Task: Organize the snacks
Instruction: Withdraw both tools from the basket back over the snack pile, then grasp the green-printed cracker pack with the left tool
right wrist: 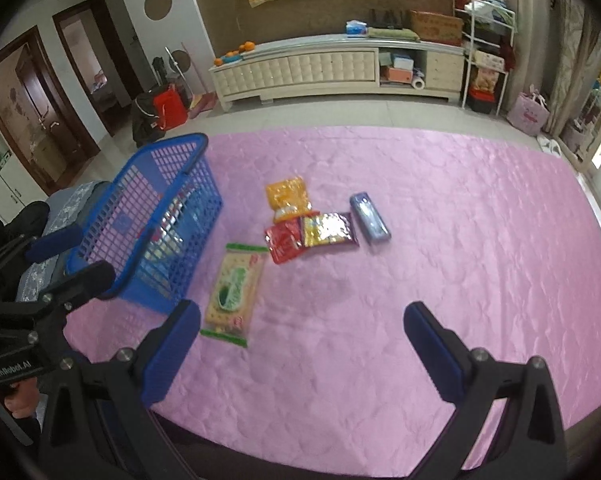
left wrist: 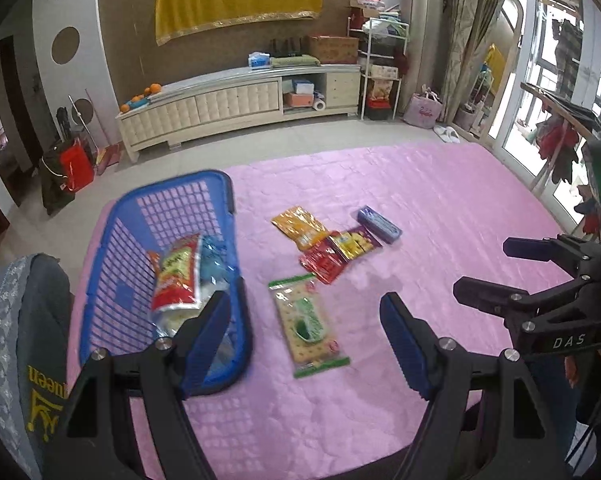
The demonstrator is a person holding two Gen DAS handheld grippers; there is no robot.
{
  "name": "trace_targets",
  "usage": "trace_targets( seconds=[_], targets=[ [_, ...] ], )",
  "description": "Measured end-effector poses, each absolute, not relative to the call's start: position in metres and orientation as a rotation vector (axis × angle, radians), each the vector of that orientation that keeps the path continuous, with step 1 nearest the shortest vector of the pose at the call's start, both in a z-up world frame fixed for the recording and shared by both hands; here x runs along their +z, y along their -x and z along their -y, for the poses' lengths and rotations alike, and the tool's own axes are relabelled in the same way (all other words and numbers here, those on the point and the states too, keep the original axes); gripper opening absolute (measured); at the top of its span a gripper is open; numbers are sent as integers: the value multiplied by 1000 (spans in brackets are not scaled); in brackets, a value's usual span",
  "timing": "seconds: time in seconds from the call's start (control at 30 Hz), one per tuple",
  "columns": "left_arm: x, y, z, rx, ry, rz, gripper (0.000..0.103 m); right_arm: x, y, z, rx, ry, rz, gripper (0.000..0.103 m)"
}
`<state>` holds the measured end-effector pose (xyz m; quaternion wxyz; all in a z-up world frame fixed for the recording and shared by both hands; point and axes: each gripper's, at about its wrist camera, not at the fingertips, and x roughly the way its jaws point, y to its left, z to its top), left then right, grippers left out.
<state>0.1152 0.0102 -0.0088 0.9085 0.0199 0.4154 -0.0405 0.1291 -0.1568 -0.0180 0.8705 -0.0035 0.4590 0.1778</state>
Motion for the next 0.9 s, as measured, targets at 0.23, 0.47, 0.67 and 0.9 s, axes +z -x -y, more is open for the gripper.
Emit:
trace_targets(
  seconds=[0.23,0.47,0.67,0.9],
  targets=[
    [-39,-100,16,-100,-59,-885,75,-43,-109,179,322,16,-929,103],
    [-76,-106,27,-92,-58,-959,75,-77,-108,189,302,-7,-978,103],
    [-100,-115,31,-81,-69,-1004,75,-97,-110,193,300,-14,-1012,103],
    [-124,-132,36,-82,-85,-1036,75,-116,-119,194,289,22,-1025,103]
  ],
)
